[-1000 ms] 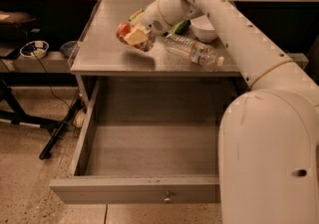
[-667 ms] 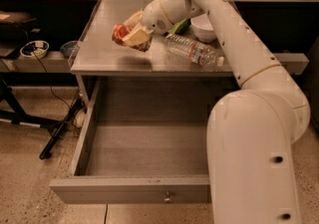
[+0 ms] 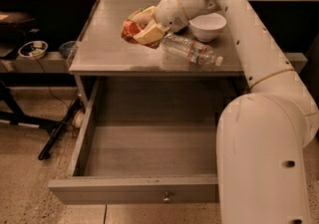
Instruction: Place coke can into top drawer
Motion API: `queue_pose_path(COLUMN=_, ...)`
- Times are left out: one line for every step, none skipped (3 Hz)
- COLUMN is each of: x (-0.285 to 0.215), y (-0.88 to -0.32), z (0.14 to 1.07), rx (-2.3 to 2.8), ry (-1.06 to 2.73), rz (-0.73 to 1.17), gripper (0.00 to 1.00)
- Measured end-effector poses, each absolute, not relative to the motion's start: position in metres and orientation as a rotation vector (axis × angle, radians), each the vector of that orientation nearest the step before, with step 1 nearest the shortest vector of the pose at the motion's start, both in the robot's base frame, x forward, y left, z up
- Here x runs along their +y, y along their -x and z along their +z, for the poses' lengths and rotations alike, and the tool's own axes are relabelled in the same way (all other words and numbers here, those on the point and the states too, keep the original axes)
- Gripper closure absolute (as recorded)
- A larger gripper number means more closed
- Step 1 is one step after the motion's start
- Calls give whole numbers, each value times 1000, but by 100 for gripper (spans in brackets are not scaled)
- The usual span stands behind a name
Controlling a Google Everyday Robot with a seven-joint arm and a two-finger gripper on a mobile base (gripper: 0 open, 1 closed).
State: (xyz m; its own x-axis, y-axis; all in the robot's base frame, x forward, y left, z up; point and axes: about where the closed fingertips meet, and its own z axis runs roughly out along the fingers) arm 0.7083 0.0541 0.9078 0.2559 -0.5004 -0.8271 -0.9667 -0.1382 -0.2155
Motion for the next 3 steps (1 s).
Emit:
queue_pose_path(x=16, y=-693, z=929, rx=1376, ry=1676, rz=643, gripper=100)
queue_pose_path(x=-21, y=-671, z=956, rx=1408, ry=1550, rz=506, gripper=100)
queue_pose_path(x=-20, y=-658, z=910, rx=1506, ry=1444, rz=482, gripper=100)
